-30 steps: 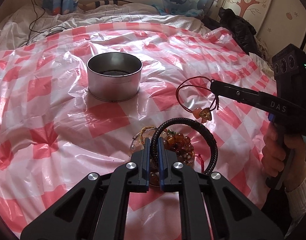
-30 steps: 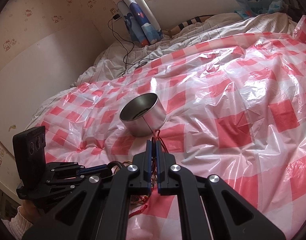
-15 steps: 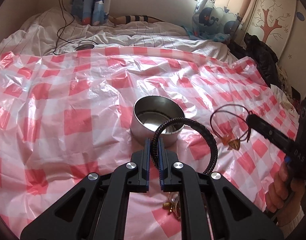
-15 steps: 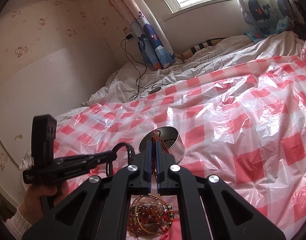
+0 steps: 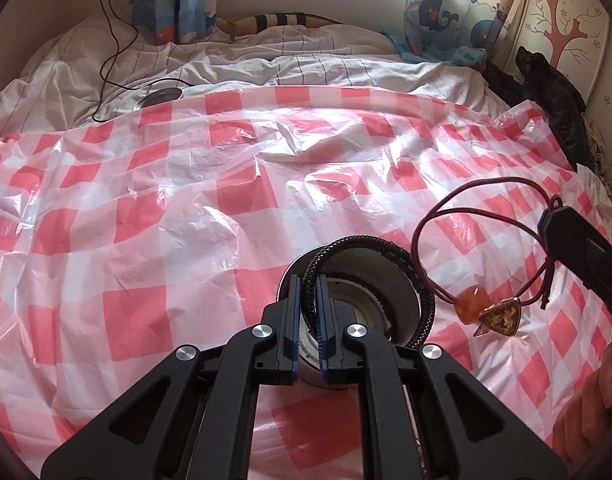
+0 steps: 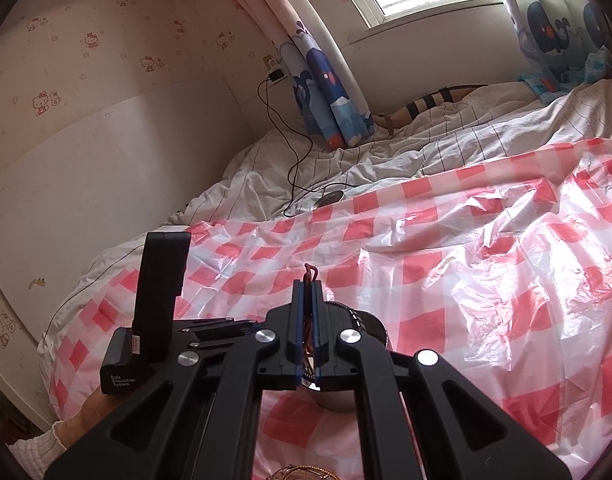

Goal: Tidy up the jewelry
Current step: 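Lower both held pieces into the silver tin and open both grippers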

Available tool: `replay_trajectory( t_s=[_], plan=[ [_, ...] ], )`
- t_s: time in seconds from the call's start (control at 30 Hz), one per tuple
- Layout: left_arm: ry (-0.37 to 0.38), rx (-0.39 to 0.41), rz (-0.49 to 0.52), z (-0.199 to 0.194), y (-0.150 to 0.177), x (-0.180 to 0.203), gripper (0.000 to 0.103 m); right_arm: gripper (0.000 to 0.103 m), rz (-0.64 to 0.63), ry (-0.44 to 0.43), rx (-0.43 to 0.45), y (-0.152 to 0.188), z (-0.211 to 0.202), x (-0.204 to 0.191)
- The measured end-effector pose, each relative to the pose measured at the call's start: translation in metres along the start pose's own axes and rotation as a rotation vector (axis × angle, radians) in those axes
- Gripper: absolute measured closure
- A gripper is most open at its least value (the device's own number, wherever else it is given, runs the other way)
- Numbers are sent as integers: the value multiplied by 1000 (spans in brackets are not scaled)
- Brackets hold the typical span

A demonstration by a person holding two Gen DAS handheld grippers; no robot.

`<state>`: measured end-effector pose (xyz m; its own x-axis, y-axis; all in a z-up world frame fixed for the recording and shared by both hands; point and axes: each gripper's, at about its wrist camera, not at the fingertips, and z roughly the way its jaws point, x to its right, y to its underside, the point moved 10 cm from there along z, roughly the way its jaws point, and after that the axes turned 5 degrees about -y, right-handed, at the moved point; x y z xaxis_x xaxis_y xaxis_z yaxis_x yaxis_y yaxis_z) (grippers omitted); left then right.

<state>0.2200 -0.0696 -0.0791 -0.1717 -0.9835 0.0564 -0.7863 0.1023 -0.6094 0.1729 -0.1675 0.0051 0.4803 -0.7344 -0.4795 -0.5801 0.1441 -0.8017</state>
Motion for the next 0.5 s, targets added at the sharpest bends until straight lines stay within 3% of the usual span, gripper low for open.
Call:
replay_trajectory(
  t_s=[0.2, 0.27, 0.4, 0.47, 0.5],
  plan=[
    [-16, -56, 25, 24, 10, 3, 95, 98, 20, 15, -41, 11, 18, 15],
    [-43, -46, 23, 24, 11, -1, 94, 98, 32, 20, -53, 14, 23, 21],
    [-26, -33, 10, 10, 12, -8, 93, 98, 42, 21, -78, 19, 36, 25],
    [-40, -13, -2, -3, 14, -16, 83, 98, 36, 22, -94, 23, 44, 25],
    [-49, 0, -17, -11, 15, -22, 66, 98, 31, 21, -105, 26, 48, 23]
  ],
)
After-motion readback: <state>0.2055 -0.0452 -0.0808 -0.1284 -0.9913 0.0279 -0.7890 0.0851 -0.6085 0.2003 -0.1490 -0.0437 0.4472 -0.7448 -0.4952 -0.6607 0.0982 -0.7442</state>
